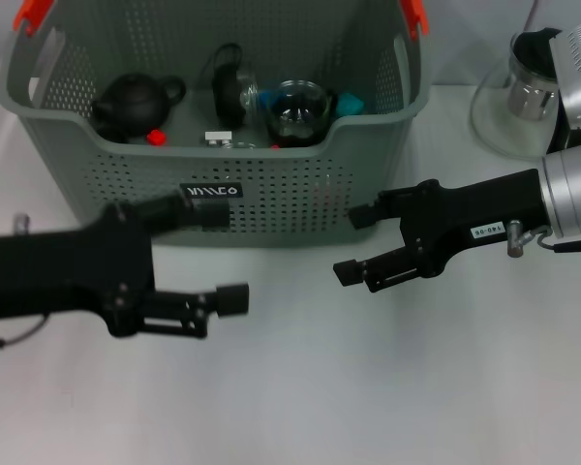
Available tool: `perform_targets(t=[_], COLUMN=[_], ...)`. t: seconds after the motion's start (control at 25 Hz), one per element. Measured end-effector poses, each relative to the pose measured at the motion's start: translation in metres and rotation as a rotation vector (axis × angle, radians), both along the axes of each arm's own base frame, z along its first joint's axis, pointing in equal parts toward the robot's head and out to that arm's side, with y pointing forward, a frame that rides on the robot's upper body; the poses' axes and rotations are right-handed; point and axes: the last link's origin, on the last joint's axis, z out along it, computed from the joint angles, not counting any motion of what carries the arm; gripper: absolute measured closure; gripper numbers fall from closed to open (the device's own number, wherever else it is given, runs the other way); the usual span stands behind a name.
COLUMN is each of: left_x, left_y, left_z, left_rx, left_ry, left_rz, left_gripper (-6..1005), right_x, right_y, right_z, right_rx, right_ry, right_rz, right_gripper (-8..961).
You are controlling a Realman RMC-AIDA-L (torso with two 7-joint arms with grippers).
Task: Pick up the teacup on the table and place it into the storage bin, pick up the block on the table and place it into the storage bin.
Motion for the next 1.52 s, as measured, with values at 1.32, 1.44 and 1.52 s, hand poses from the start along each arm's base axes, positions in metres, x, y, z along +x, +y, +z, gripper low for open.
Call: perform_targets(t=[1.32, 1.44, 1.52], left_x=[-0.048, -0.049, -0.049], left_y=[0.023, 0.022, 0.022], left_z=[-0.054, -0.054, -0.054], left_rx=[-0.066, -0.066, -0.066], left_ry=[0.138, 0.137, 0.137], left_rz=[0.224, 0.227, 0.227], left_gripper=[39, 39, 39], right_x=[0.03, 0.03, 0.03], right_y=[-0.023, -0.023, -0.023], right_z=[-0.014, -0.014, -0.014], right_rx=[-0.022, -0.023, -0.024], right_ry=[0.062, 0.062, 0.061], right_rz=[0.031, 0.032, 0.032], right_gripper=[29, 29, 29])
